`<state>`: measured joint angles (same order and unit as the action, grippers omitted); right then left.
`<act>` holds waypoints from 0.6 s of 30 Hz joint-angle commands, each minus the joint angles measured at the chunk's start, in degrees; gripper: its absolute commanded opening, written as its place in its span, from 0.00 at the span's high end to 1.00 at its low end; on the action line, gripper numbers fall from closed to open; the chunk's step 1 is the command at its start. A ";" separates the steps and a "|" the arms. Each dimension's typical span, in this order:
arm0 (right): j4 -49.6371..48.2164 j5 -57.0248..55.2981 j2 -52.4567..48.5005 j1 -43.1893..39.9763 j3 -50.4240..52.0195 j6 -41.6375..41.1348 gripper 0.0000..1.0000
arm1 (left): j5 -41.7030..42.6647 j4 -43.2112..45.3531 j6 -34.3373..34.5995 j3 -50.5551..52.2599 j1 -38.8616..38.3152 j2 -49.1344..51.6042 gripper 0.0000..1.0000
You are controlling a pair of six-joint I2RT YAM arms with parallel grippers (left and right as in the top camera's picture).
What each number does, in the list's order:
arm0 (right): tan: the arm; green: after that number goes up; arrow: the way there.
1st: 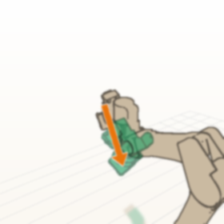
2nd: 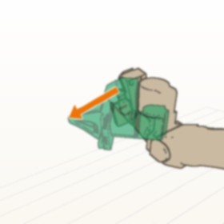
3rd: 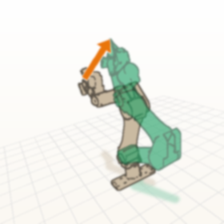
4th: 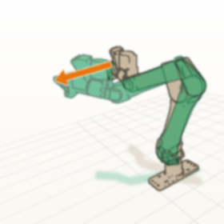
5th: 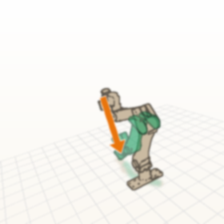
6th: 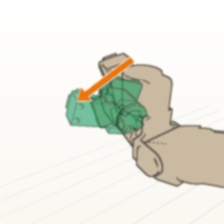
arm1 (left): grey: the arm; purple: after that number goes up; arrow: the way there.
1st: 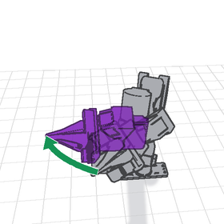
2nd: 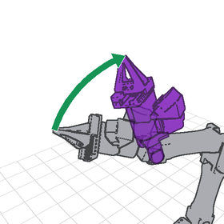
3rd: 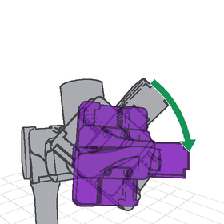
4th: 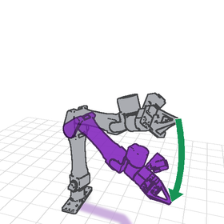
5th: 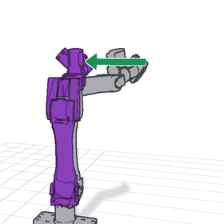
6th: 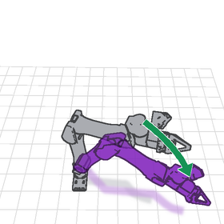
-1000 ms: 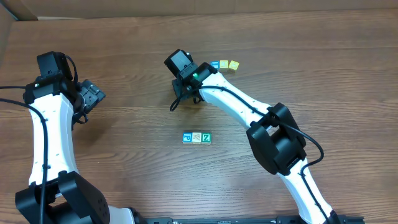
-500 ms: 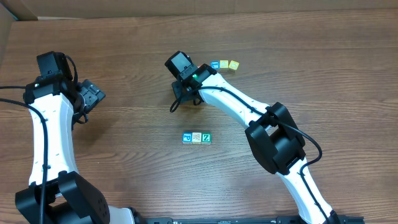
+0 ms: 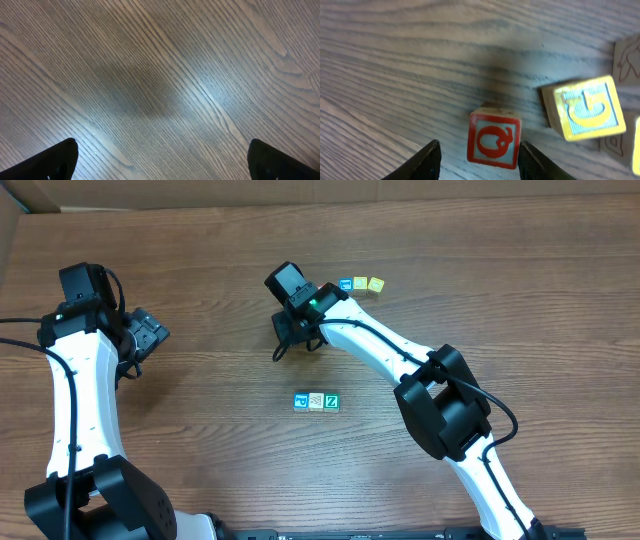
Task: Flip 4 blocks
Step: 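Lower and close the right gripper on the red Q block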
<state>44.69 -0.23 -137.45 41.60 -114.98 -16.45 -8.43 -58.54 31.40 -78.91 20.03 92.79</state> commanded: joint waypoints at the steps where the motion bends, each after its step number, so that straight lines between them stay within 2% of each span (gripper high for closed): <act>1: -0.98 0.04 0.00 -0.31 0.28 -0.09 0.49 | -0.37 0.07 0.13 -0.59 0.20 -0.31 0.00; 7: -1.79 -3.54 -0.07 -0.31 0.28 -0.20 0.48 | -0.35 0.07 0.13 -0.59 0.20 -0.31 0.00; 18: -2.51 -3.48 -2.27 -0.31 0.28 0.22 0.48 | -0.37 0.07 0.13 -0.59 0.20 -0.31 0.00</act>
<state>42.48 -3.03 -137.67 41.60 -114.96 -16.47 -8.43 -58.54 31.40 -78.91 20.03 92.79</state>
